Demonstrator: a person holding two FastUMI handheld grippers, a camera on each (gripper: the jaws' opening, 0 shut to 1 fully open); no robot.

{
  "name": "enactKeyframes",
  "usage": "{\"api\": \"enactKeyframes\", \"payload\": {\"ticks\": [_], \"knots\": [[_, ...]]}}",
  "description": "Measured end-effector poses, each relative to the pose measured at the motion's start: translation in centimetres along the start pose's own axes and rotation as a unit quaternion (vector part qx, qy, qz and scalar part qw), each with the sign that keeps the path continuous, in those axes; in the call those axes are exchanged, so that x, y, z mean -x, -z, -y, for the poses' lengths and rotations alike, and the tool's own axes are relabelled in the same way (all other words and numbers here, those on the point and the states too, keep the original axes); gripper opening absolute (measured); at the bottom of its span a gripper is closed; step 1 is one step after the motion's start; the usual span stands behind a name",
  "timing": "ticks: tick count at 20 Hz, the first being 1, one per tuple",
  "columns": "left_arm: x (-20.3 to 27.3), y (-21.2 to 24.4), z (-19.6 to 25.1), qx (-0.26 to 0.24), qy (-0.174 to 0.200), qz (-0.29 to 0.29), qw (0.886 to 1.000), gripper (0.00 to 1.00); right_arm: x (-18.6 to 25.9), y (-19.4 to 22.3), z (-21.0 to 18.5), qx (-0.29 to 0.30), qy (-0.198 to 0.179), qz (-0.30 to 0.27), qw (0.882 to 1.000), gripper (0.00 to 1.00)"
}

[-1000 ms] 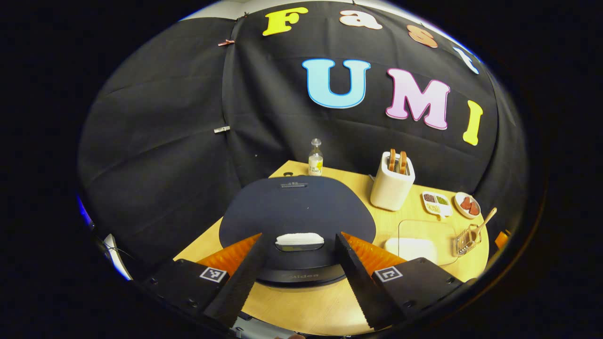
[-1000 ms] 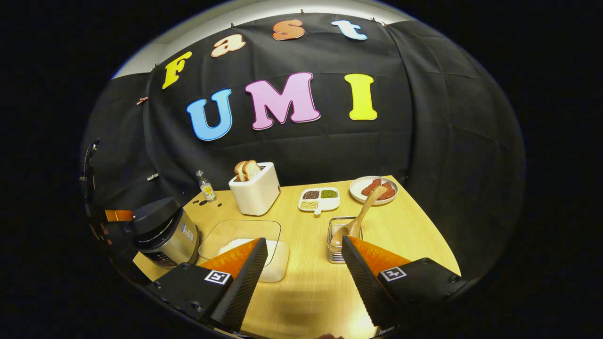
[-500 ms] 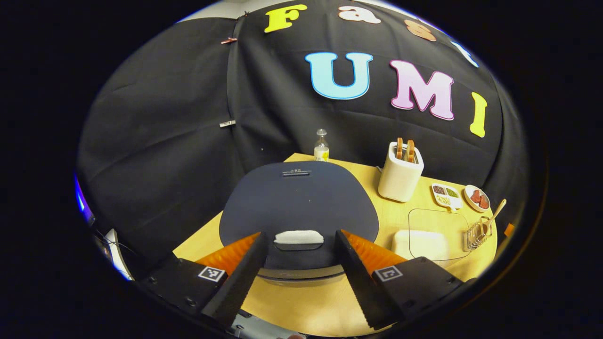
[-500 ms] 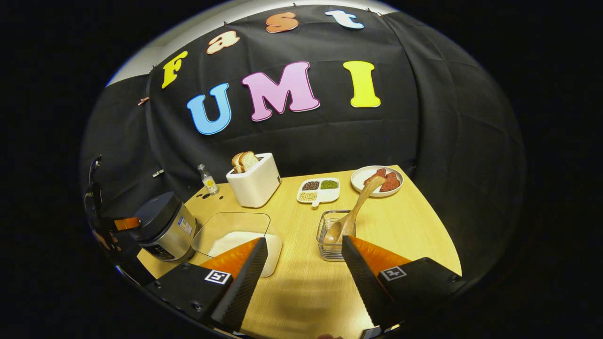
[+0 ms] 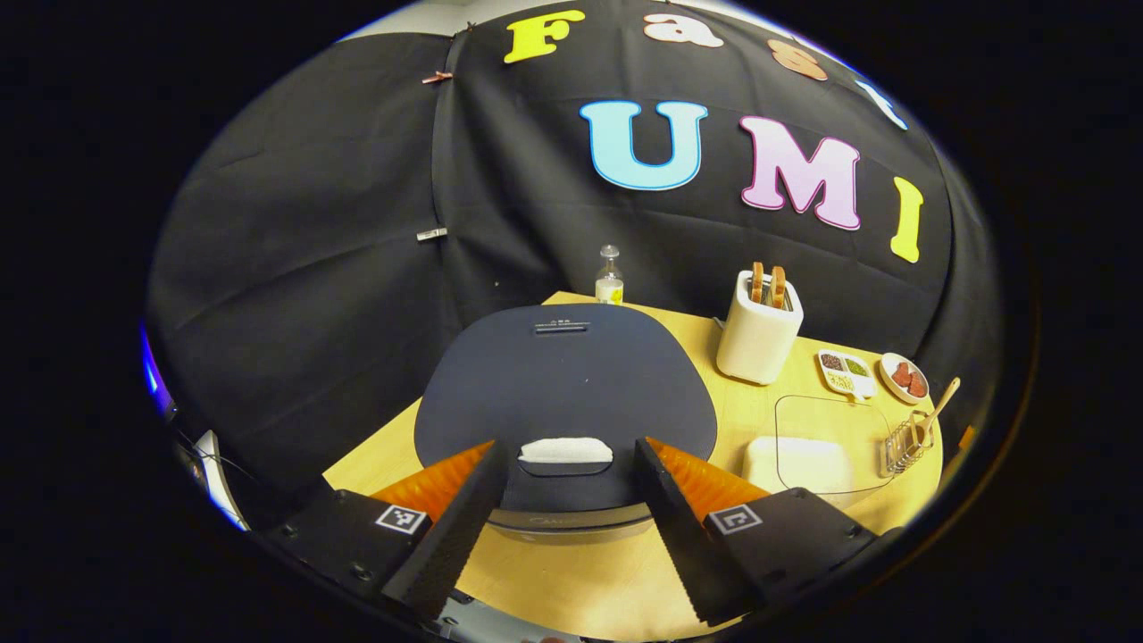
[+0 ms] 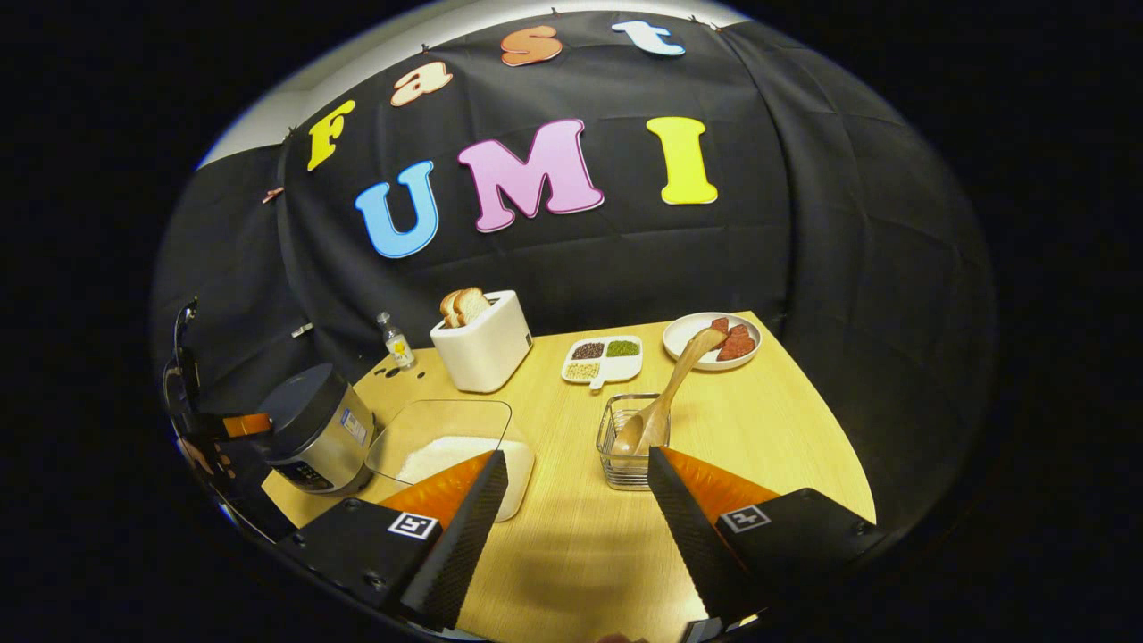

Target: Close the left gripper, press the button to open the rice cooker; take a wooden spoon from the chopstick holder with the right hand, scoop a spoonful of rice and pour it into the rice cooker, then put the wooden spoon back into the chopstick holder.

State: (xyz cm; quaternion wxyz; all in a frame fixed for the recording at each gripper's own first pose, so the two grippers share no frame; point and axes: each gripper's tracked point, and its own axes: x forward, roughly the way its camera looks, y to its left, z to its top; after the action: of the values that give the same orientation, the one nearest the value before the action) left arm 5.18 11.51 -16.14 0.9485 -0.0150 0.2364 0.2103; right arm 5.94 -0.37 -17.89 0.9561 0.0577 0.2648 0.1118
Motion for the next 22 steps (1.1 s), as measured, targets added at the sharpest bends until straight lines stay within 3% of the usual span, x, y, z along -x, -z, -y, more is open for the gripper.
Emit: {"api": "enactKeyframes", "payload": {"ticks": [2, 5, 10, 13, 18, 22], "knots": [[0.6, -0.7, 0.8, -0.018, 0.007, 0.029, 0.999, 0.98, 1.2, -0.8, -0.1, 0.004, 0.021, 0.019, 1.000, 0.99], [2.2, -3.2, 3.2, -0.037, 0.057, 0.082, 0.994, 0.95, 4.1, -3.5, -1.0, 0.006, 0.053, 0.068, 0.996, 0.99], [7.9, -7.2, 6.1, -0.048, 0.132, 0.167, 0.976, 0.94, 9.2, -8.3, -2.5, 0.038, 0.115, 0.158, 0.980, 0.98], [11.4, -8.4, 7.2, -0.058, 0.165, 0.207, 0.963, 0.94, 12.3, -9.8, -4.5, 0.035, 0.124, 0.199, 0.971, 0.98], [14.6, -3.7, 9.3, -0.060, 0.223, 0.184, 0.955, 0.94, 15.1, -5.2, -5.9, 0.034, 0.139, 0.168, 0.975, 0.99], [14.8, -1.5, 8.9, -0.056, 0.222, 0.161, 0.960, 0.94, 15.6, -0.9, -7.0, 0.012, 0.125, 0.115, 0.985, 0.98]]}}
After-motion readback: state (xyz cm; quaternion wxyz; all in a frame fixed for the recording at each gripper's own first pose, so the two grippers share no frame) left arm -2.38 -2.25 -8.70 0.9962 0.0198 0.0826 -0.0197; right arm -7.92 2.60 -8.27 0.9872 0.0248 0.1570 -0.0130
